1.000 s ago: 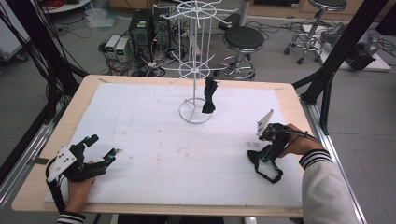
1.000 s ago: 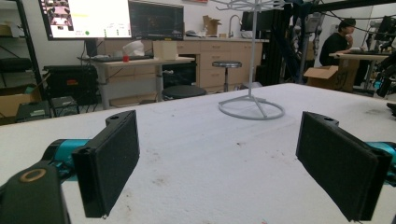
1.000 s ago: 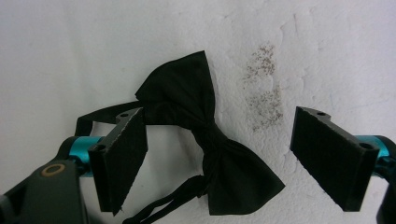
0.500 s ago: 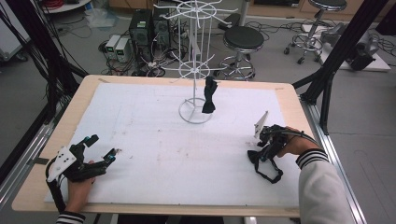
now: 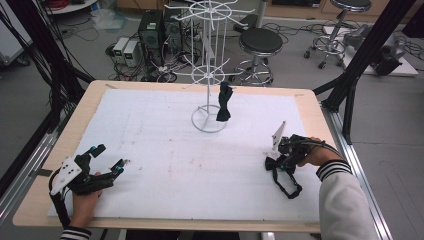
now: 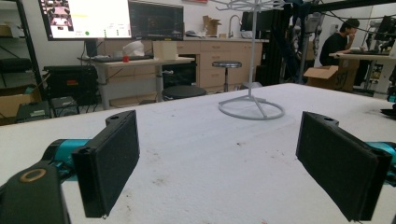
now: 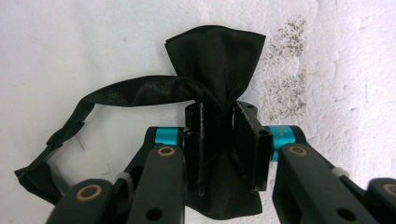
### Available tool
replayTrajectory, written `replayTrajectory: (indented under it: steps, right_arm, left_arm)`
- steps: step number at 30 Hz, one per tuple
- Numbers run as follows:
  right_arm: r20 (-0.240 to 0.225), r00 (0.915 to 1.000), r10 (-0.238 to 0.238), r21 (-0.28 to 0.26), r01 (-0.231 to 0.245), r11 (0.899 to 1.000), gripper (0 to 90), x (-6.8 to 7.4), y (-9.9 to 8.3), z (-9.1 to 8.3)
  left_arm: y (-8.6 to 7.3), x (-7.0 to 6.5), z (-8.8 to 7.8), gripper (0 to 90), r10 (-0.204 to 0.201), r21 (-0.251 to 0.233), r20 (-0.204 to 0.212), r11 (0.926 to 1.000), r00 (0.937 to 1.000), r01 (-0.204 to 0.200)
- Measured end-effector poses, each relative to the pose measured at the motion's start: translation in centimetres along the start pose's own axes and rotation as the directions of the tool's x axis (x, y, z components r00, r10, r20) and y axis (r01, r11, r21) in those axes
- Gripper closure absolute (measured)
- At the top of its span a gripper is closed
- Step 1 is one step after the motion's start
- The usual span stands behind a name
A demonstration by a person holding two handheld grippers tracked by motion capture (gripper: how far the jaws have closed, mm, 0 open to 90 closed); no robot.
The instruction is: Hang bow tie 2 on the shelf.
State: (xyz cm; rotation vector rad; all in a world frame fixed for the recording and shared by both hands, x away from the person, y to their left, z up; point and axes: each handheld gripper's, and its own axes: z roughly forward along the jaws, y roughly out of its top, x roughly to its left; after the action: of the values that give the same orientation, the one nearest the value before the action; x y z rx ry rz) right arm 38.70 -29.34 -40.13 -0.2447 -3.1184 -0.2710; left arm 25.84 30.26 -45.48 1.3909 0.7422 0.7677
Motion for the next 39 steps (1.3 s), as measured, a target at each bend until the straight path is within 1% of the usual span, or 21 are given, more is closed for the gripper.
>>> replayTrajectory:
  steps: [3, 7, 10, 17, 20, 24, 25, 27, 28, 31, 33, 37, 39]
  right_arm:
    - [0.003, 1.0, -0.004, 0.001, 0.004, 1.0, 76.9, 0.0, 0.1, 0.0]
    - [0.023, 0.9997, 0.002, -0.001, -0.002, 1.0, 77.3, 0.0, 0.0, -0.1]
    - [0.023, 0.9997, 0.011, 0.003, -0.011, 1.0, 77.3, -0.1, -0.1, -0.2]
    - [0.025, 0.9993, 0.027, -0.046, -0.026, 0.999, 77.3, -0.2, 0.0, -0.6]
    - [0.031, 0.9987, 0.039, -0.081, -0.037, 0.996, 77.3, -0.2, 0.1, -1.0]
    - [0.04, 0.9975, 0.059, -0.137, -0.053, 0.989, 77.2, -0.2, 0.2, -1.6]
    - [0.04, 0.9967, 0.071, -0.16, -0.063, 0.985, 77.2, -0.2, 0.3, -1.8]
    - [0.043, 0.996, 0.079, -0.195, -0.069, 0.978, 77.2, -0.2, 0.4, -2.1]
    - [0.036, 0.9958, 0.084, -0.213, -0.075, 0.974, 77.2, -0.1, 0.5, -2.3]
    - [0.038, 0.9949, 0.093, -0.268, -0.079, 0.96, 77.1, -0.1, 0.7, -2.8]
    - [0.037, 0.9938, 0.105, -0.31, -0.089, 0.947, 77.1, -0.1, 0.9, -3.2]
    - [0.048, 0.9912, 0.123, -0.389, -0.095, 0.916, 77.1, -0.1, 1.2, -3.9]
    - [0.057, 0.9903, 0.127, -0.43, -0.09, 0.898, 77.0, -0.1, 1.4, -4.2]
  left_arm:
    - [0.0, 0.0, 0.0, 13.8, 0.0, 0.0, 0.0, 1.0, 1.0, 0.0]
    - [0.0, 0.0, 0.0, 13.8, 0.001, 0.0, 0.001, 1.0, 1.0, -0.001]
    - [0.0, 0.0, 0.0, 13.8, -0.001, 0.0, 0.0, 1.0, 1.0, 0.001]
    - [0.0, 0.0, 0.0, 13.8, -0.001, 0.001, 0.0, 1.0, 1.0, 0.001]
    - [0.0, 0.0, 0.0, 13.8, -0.001, 0.0, 0.0, 1.0, 1.0, 0.001]
    - [0.0, 0.0, 0.0, 13.8, -0.001, 0.0, 0.0, 1.0, 1.0, 0.001]
    - [0.0, 0.0, 0.0, 13.8, -0.001, 0.0, 0.0, 1.0, 1.0, 0.001]
    - [0.0, 0.0, 0.0, 13.8, 0.0, 0.0, 0.0, 1.0, 1.0, 0.0]
    - [0.0, 0.0, 0.0, 13.8, -0.001, 0.0, 0.001, 1.0, 1.0, 0.001]
    - [0.0, 0.0, 0.0, 13.8, 0.0, 0.0, 0.001, 1.0, 1.0, 0.0]
    - [0.0, 0.0, 0.0, 13.8, 0.0, 0.0, 0.0, 1.0, 1.0, 0.0]
    - [0.0, 0.0, 0.0, 13.8, 0.0, -0.001, 0.0, 1.0, 1.0, 0.0]
    - [0.0, 0.0, 0.0, 13.8, 0.0, -0.001, 0.0, 1.0, 1.0, 0.0]
